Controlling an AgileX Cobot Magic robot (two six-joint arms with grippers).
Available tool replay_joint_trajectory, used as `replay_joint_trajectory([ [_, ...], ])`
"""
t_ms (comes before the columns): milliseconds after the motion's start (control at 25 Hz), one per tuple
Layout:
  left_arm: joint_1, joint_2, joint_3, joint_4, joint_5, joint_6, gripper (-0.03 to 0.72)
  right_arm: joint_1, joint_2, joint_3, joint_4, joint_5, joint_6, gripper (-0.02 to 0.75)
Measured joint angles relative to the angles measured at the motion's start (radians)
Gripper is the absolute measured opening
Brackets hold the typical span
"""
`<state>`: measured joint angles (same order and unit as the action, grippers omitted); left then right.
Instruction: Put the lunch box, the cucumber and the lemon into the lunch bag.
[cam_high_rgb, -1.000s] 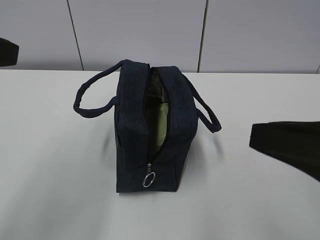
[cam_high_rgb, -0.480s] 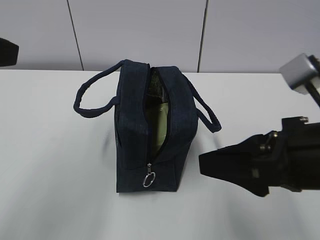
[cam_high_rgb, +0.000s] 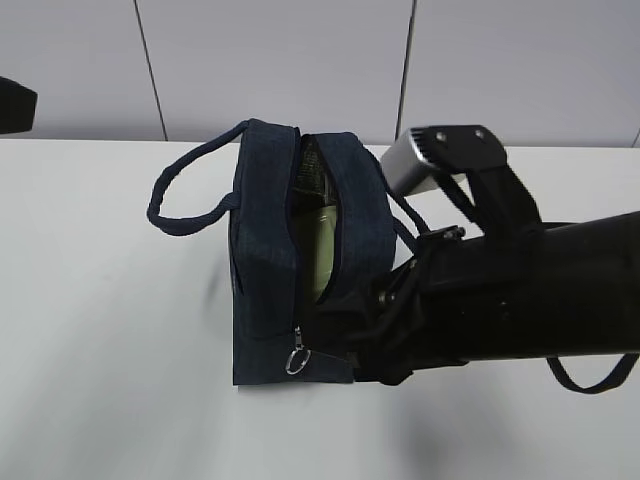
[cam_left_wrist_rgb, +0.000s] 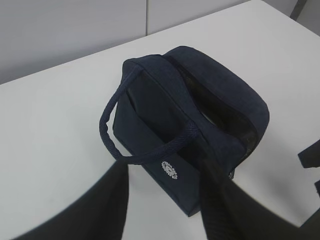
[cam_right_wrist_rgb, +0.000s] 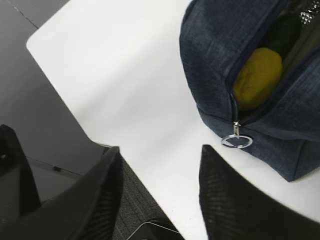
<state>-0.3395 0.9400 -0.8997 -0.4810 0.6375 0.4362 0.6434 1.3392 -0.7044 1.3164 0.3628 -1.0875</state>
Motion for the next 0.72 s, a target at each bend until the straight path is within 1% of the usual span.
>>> replay_joint_trajectory([
  [240,0.0,0.0,0.0,0.002,0.0,0.0,0.321,0.028,0.081,-0.003,0.007,-0.051,-0.002,0.366],
  [720,0.0,0.0,0.0,0.017,0.0,0.0,0.321,0.033,0.267,-0.085,0.122,-0.052,-0.002,0.351],
])
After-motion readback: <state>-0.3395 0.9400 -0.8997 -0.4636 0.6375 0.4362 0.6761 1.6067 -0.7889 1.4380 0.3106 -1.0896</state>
